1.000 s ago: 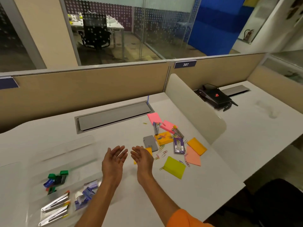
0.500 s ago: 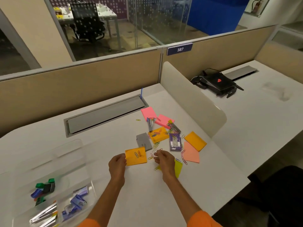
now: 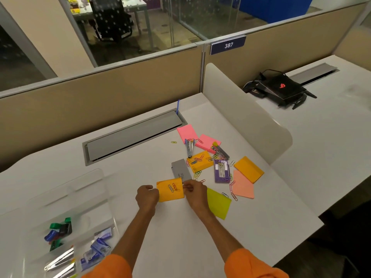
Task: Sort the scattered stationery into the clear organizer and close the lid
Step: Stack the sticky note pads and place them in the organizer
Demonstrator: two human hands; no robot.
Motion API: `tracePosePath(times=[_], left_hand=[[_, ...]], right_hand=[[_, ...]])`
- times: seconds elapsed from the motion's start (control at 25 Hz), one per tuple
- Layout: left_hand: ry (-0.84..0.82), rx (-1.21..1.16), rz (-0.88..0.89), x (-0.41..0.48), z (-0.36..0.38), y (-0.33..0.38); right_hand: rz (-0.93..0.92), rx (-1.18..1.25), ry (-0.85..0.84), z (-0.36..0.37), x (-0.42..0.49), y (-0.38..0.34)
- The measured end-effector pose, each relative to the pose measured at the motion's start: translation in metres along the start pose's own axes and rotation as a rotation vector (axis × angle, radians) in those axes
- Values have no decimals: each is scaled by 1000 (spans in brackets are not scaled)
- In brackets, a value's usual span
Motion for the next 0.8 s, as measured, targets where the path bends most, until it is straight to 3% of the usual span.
tracePosePath(times=[0.44, 0.8], left_hand=[[-132, -16, 34, 4, 4, -2], [-116, 28, 182, -14, 1, 9]], right_hand=[[32, -5, 25, -1, 4, 2], [30, 16, 56, -20, -5, 3]])
Point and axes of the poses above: each hand's wrist, its own x-axis towards the middle knuckle, its own z-axis out of the palm, y = z × x, the point moved 1 cm from there along x, towards the middle knuckle, and after that the axes turned 13 degrees about -y, right-handed, at the moved point
